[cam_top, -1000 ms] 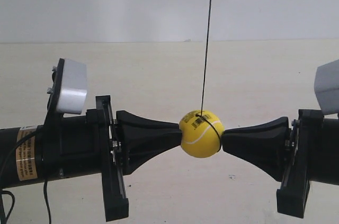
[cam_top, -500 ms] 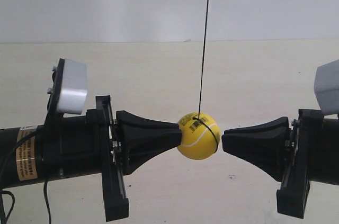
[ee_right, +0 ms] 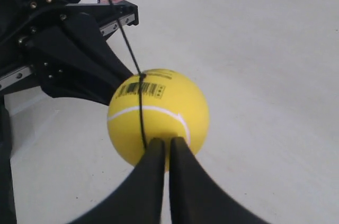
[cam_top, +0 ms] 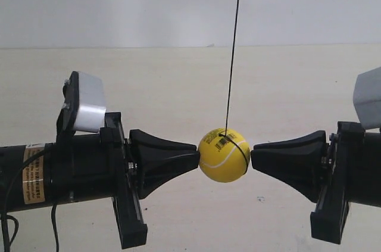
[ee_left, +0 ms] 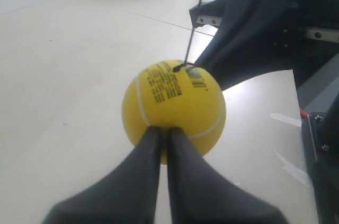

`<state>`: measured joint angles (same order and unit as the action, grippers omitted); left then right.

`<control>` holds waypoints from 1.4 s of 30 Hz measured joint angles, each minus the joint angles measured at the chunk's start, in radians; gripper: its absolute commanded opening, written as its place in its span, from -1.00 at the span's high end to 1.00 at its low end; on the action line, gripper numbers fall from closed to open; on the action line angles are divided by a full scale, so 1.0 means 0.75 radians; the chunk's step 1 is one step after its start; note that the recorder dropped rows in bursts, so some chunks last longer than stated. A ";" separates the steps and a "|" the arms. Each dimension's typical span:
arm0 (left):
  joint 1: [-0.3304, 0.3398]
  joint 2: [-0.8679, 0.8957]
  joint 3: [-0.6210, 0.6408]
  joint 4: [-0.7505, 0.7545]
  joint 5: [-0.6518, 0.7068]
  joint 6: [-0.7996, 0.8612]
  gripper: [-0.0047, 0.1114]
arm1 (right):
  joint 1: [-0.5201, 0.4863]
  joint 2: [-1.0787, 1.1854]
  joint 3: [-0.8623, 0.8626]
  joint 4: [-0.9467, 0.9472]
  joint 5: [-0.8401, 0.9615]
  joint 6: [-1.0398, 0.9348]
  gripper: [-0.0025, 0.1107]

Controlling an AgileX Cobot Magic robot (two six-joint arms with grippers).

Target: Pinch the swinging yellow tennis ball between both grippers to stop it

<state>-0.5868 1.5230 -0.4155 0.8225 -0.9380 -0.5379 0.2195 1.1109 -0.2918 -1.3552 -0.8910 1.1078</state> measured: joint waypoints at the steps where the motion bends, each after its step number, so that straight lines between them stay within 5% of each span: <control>1: 0.000 0.000 0.000 0.000 0.000 0.000 0.84 | 0.000 -0.009 0.000 0.003 0.013 0.000 0.96; 7: 0.000 -0.059 0.000 -0.047 0.107 0.000 0.84 | 0.000 -0.088 0.000 0.057 0.156 -0.004 0.96; 12: 0.000 -0.213 0.000 -0.209 0.388 0.000 0.84 | 0.000 -0.233 0.000 0.136 0.330 -0.004 0.96; 24: 0.000 -1.005 0.000 -0.371 0.991 -0.003 0.84 | 0.000 -0.751 0.000 0.183 0.506 0.172 0.96; 42: 0.005 -1.781 -0.001 -0.374 1.106 -0.003 0.84 | 0.000 -1.244 -0.007 0.248 0.616 0.238 0.96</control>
<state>-0.5834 0.1874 -0.4166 0.5417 -0.1089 -0.5401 0.2195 0.1778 -0.2968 -1.1695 -0.4290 1.2863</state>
